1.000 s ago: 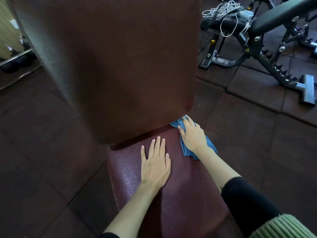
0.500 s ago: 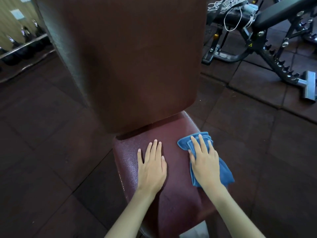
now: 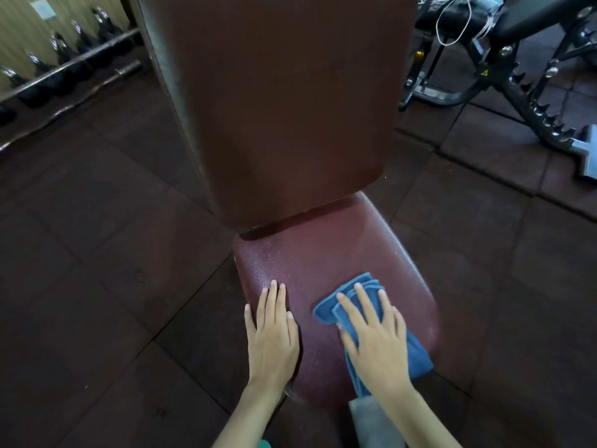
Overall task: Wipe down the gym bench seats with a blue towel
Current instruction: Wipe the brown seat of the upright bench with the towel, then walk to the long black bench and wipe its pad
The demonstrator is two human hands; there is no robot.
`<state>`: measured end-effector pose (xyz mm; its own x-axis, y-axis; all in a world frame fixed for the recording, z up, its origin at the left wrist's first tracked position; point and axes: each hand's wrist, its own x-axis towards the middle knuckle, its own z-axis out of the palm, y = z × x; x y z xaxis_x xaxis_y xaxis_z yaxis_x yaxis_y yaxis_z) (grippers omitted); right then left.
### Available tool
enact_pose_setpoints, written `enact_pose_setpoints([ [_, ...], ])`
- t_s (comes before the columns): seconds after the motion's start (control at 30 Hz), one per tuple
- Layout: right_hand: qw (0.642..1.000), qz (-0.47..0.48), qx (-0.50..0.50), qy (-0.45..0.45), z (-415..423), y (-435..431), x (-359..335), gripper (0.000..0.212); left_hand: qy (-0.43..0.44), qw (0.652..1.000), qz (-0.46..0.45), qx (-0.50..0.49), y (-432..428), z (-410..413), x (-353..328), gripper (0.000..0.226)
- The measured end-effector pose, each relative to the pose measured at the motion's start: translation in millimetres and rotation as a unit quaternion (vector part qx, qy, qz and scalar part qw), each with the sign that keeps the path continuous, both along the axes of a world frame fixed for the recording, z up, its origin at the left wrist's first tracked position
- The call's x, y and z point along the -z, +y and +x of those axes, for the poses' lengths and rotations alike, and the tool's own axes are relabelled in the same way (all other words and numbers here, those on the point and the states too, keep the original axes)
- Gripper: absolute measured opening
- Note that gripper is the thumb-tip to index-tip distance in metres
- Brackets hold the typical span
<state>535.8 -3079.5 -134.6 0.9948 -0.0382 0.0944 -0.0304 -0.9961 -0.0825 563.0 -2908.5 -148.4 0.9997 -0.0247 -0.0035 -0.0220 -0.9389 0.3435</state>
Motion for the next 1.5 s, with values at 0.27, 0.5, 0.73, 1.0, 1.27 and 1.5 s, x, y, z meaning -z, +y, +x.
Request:
enact_pose_setpoints([
  [0.27, 0.993, 0.047, 0.107, 0.034, -0.4, 28.1, -13.4, 0.051, -0.001, 1.0, -0.016, 0.014, 2.4, -0.2, 0.7, 0.053],
  [0.5, 0.996, 0.018, 0.061, 0.068, -2.4, 35.6, -16.9, 0.074, 0.008, 1.0, -0.009, 0.016, 3.7, 0.1, -4.7, 0.054],
  [0.73, 0.992, 0.118, 0.032, 0.018, -2.3, 33.9, -22.0, 0.066, 0.011, 0.999, -0.048, 0.01, 9.4, -3.5, -15.8, 0.061],
  [1.0, 0.953, 0.301, 0.009, 0.046, 15.3, 53.2, -44.9, 0.048, 0.016, 0.988, -0.151, -0.036, 30.3, -13.4, -47.0, 0.044],
  [1.27, 0.917, 0.383, -0.042, 0.106, 29.6, 109.8, -88.9, 0.041, 0.021, 0.983, -0.152, -0.103, 79.1, -20.6, -91.4, 0.043],
  [1.5, 0.895, 0.41, -0.107, 0.14, 35.1, 183.6, -139.3, 0.043, 0.004, 0.973, -0.143, -0.182, 147.1, -32.6, -142.1, 0.042],
])
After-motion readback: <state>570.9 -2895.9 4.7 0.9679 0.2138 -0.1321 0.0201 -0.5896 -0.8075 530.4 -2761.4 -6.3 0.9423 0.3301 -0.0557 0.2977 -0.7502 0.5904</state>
